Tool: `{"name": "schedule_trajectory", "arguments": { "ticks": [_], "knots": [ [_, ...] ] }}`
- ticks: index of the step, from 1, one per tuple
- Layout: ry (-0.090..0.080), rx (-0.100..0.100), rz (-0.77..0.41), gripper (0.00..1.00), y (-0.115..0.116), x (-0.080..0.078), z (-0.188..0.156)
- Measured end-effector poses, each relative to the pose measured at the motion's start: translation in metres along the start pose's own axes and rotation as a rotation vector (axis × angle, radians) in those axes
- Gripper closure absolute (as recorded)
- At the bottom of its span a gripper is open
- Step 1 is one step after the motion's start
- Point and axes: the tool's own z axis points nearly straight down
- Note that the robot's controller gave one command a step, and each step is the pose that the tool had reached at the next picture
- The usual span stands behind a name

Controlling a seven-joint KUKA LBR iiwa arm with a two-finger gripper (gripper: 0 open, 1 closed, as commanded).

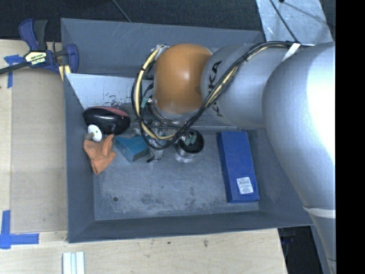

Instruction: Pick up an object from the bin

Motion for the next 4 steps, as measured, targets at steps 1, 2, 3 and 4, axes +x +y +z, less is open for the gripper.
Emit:
{"name": "schedule_trajectory", "arguments": {
  "ticks": [1, 2, 3, 4],
  "knots": [
    [0.001, 0.000, 0.000, 1.00, 0.000, 0.000, -0.001],
    [0.011, -0.003, 0.000, 1.00, 0.001, 0.002, -0.008],
    [0.018, -0.005, 0.001, 1.00, 0.001, 0.004, -0.026],
    [0.015, -0.005, 0.001, 1.00, 0.001, 0.003, -0.041]
  ]
}}
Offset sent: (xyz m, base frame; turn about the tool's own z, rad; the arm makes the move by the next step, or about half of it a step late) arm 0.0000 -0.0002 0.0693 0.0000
